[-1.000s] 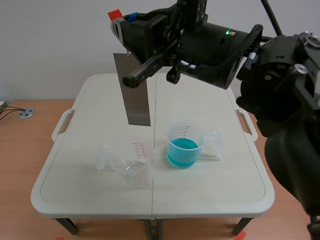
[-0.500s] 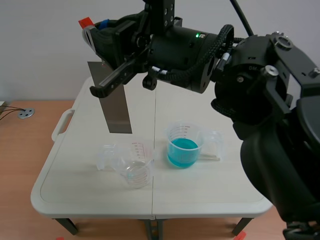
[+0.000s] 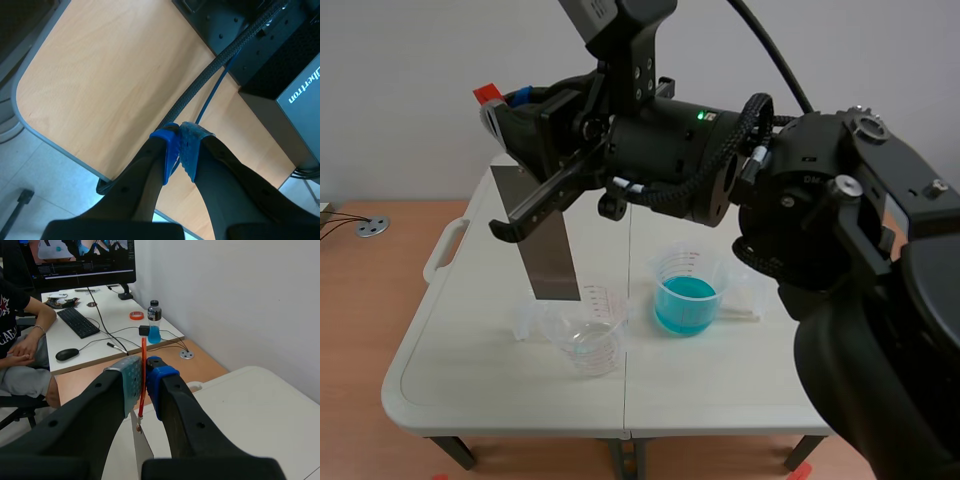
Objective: Hold the metal plate by the orange handle, dip it into the blue solution, take it out and point at it, then put the plate back in the beaker on the left.
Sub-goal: 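Put the plate into the left beaker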
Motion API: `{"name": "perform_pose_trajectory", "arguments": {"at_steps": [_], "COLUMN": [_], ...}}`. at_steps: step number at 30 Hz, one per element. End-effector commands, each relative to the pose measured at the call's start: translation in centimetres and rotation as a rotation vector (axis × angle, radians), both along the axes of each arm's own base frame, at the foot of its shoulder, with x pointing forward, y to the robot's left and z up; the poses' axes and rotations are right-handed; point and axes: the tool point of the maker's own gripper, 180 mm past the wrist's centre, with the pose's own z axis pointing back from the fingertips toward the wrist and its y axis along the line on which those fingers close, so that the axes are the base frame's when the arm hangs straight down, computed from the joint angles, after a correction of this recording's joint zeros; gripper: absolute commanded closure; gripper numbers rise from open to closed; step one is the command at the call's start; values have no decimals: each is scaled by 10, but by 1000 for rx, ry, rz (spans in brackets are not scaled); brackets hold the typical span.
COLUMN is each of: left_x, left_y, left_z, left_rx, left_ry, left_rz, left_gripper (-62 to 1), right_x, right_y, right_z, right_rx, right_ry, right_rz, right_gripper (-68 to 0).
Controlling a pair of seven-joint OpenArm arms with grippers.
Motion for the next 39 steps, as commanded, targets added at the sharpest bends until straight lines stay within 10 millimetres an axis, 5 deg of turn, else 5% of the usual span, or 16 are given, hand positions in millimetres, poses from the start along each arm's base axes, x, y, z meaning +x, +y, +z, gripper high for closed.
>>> {"name": "perform_pose_trajectory", "arguments": {"at_steps": [1,23,39], "left_x": [-2,-2,-2], "left_y": [-3,-3,-3], "left_z": [2,2,2], "left_rx": [-13,-13,-13], "left_ry": [3,3,3], "left_rz": [0,-1,-1], "left_gripper": [-15,-15,-15], "right_x": [0,4,9], "right_y": [-1,-4,-2], "right_z": [14,2,-28], "right_rx": [40,5,-12], "right_ry": [-27,-8,74], "right_rz": [-3,-49,-48], "right_gripper": [-13,-13,-13]}}
